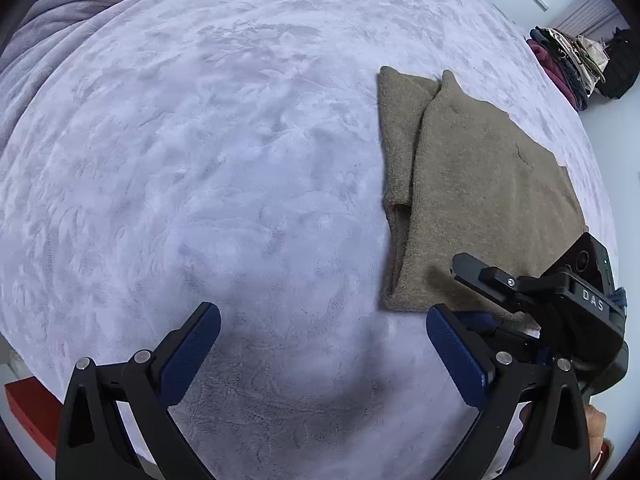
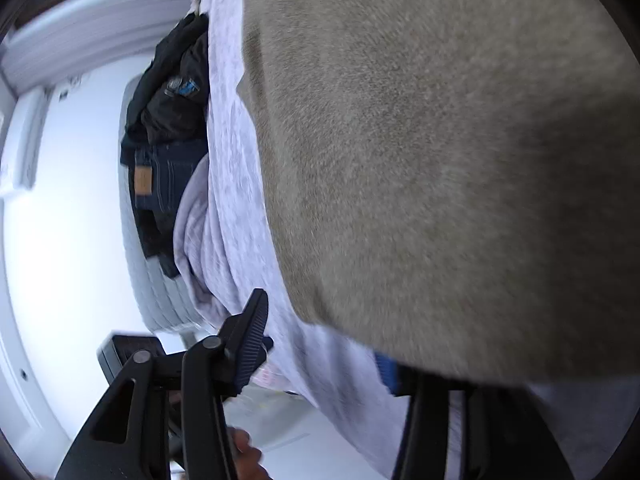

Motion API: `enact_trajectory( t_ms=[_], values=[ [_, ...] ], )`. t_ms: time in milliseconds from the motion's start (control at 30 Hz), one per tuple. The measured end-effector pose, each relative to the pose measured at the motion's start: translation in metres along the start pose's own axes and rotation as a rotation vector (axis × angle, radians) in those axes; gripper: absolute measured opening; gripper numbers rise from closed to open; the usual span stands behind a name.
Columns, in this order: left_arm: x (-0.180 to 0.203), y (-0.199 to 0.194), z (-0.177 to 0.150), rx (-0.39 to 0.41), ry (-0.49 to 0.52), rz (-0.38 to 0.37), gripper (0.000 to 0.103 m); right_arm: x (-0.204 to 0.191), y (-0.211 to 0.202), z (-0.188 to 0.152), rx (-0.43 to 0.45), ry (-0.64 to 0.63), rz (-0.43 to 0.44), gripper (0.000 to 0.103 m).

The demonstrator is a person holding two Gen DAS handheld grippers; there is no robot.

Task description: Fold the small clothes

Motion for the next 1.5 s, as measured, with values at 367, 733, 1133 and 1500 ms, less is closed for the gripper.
enact_trajectory(
  t_ms=[367,733,1133,1500],
  values=[
    [-0.008,0.012,-0.012,-0.042,0.000,0.019,0.103,-0.006,0.021,-0.021,-0.088,-0.165,-0.212,0.010],
    [0.043,0.008,-0.009,-0.083,0.063,-0.172,0.103,-0.006,-0.059,-0.025,-0.046,-0.170,-0.286,0.043],
    [0.107,0.028,-0.028,-0.201,-0.038,-0.417,0.103,0.015,-0.120,0.017,0.209,-0.016,-0.193,0.014],
    [0.144,0.049,0.013,-0.104,-0.190,-0.459,0.103,-0.009,-0.135,0.017,0.169,-0.121,-0.108,0.010]
  ],
)
Point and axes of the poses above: each gripper's, at about its wrist camera, not at the fingertips, and y roughly the way its jaws point, x to its right, z to its top, the point moved 2 cm from there along y, roughly the way its jaws point, and after that the axes turned 7 degrees about z, right-handed, at the moved point
